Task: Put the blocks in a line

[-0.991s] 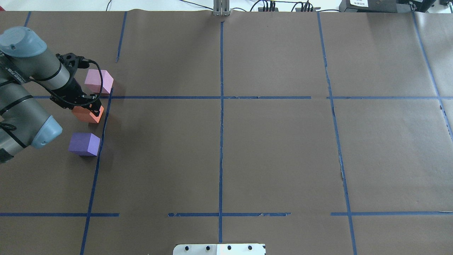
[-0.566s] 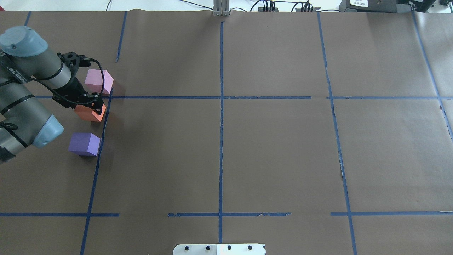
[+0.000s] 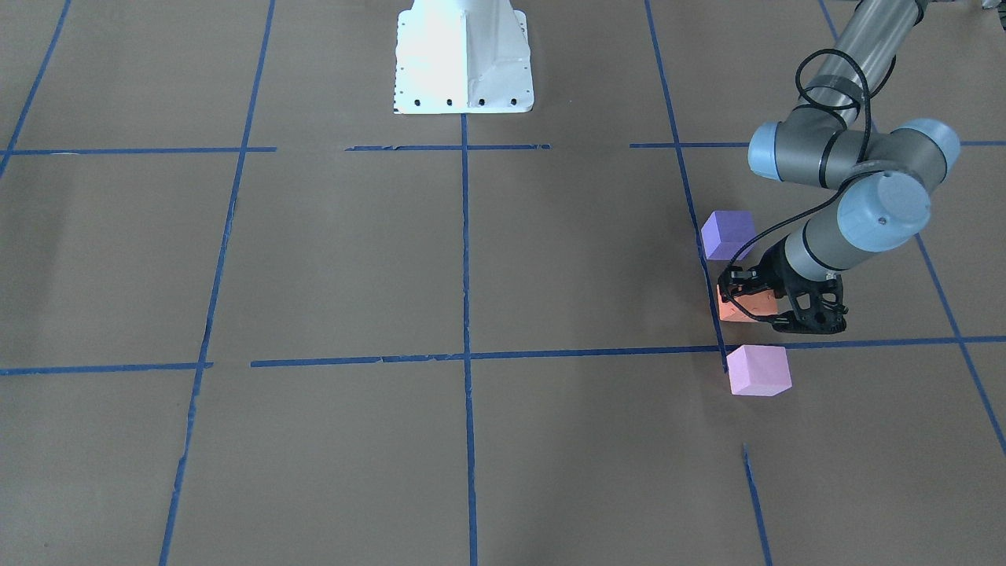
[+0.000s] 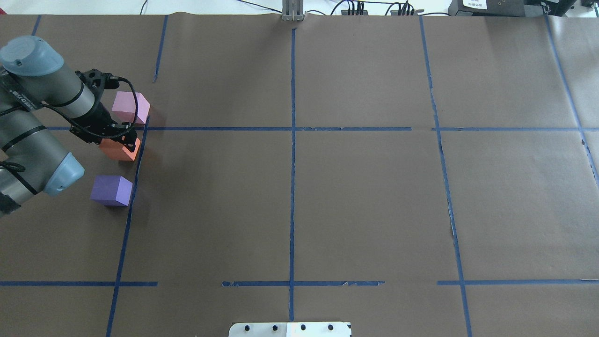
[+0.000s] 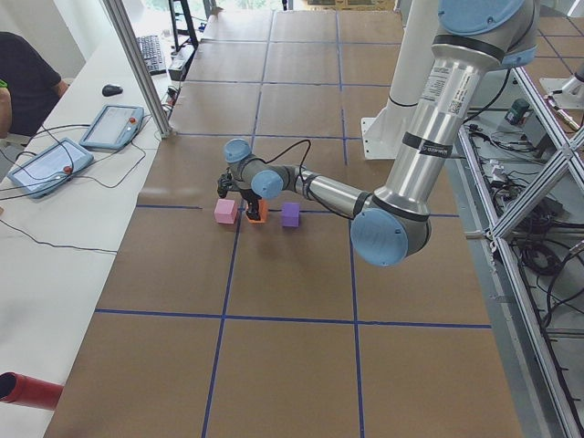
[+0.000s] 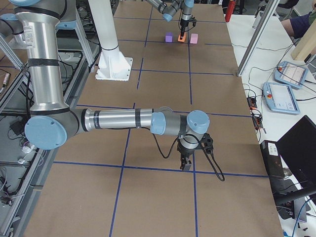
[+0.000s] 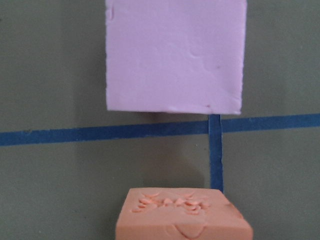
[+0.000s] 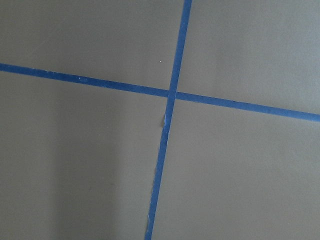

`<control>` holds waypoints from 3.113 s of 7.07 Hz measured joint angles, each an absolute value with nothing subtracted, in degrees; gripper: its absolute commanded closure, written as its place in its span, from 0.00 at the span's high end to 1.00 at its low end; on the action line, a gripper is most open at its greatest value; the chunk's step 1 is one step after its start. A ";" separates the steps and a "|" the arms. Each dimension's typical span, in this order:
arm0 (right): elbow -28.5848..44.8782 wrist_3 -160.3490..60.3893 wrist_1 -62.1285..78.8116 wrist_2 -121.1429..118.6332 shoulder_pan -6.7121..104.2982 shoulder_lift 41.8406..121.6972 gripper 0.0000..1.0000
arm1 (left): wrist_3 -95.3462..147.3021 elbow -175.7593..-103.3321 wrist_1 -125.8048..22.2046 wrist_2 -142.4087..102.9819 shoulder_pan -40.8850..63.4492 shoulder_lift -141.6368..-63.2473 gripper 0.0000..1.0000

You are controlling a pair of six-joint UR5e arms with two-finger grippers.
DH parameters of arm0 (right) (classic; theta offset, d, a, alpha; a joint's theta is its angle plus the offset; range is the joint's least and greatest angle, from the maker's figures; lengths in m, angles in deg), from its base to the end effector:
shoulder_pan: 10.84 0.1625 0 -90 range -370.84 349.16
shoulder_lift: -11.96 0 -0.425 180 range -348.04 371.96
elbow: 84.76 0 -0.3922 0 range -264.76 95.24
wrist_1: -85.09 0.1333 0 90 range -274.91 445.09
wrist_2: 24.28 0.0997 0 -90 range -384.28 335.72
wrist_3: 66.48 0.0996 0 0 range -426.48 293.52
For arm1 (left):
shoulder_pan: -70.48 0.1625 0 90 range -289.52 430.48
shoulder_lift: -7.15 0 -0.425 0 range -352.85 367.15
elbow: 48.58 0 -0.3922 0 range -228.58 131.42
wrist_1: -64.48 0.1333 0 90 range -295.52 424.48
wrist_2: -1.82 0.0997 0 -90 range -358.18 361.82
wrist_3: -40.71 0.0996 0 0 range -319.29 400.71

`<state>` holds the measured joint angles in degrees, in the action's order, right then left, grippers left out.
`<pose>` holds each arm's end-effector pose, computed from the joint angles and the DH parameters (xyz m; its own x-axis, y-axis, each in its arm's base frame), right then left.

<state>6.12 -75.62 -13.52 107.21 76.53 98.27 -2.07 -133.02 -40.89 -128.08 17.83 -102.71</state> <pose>0.0437 -0.5151 0.6368 0.7336 -0.1462 0.6636 0.1644 0.9858 0.0354 0.3385 -0.5579 0.4824 0.6643 0.0577 -0.7453 -0.1035 0.9945 -0.0152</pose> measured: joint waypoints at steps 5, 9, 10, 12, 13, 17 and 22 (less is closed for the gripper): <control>6.12 -75.62 -13.52 107.21 76.54 98.27 1.00 | -2.09 -132.28 -41.58 -128.17 17.92 -102.71 1.00; 6.12 -75.62 -13.52 107.21 76.53 98.27 1.00 | -2.11 -134.92 -41.28 -128.01 17.37 -102.01 1.00; 6.12 -75.62 -13.53 107.21 76.53 98.27 1.00 | -2.12 -136.50 -40.96 -127.93 17.05 -101.53 1.00; 6.12 -75.62 -13.52 107.21 76.53 98.27 1.00 | -2.09 -140.52 -38.94 -127.61 15.58 -100.37 1.00; 6.12 -75.62 -13.52 107.21 76.53 98.27 1.00 | -1.90 -142.58 -37.14 -127.45 14.09 -99.86 1.00; 6.12 -75.62 -13.52 107.21 76.52 98.27 1.00 | 5.56 -149.76 -35.58 -127.39 3.68 -90.30 1.00; 6.12 -75.62 -13.52 107.21 76.53 98.27 1.00 | 34.37 -142.91 -35.86 -132.28 -13.92 -81.74 1.00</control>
